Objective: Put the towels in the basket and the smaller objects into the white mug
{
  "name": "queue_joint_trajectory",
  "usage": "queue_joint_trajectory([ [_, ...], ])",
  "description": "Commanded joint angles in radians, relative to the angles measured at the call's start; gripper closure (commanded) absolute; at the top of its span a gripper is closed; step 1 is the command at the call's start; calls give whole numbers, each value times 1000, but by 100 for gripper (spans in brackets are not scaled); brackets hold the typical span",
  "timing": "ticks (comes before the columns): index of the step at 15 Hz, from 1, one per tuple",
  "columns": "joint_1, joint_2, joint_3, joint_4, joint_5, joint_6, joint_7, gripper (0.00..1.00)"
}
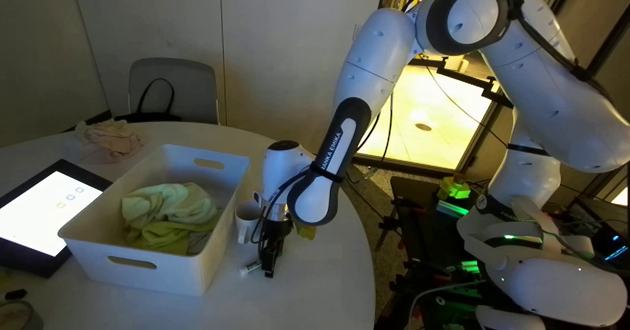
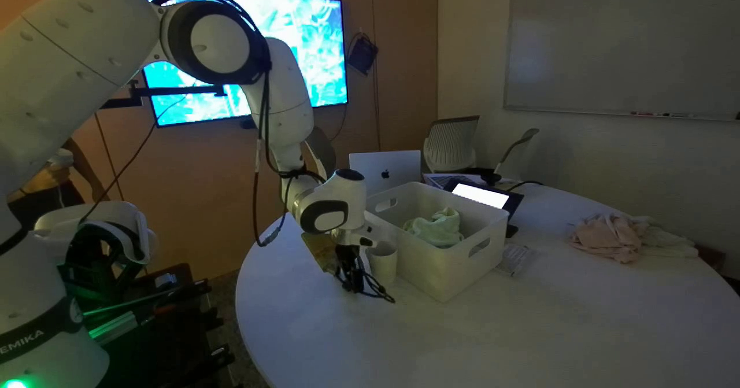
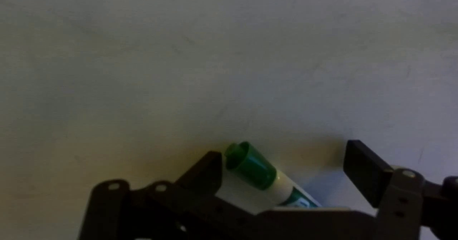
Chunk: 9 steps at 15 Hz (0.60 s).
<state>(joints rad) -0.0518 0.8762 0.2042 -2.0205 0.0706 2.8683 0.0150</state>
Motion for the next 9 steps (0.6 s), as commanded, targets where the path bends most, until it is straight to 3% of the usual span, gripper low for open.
queue_joint_trajectory([
  [1, 23, 14, -20, 6, 12, -17, -9, 15],
  [9, 42, 2, -30, 9, 6, -12, -8, 14],
])
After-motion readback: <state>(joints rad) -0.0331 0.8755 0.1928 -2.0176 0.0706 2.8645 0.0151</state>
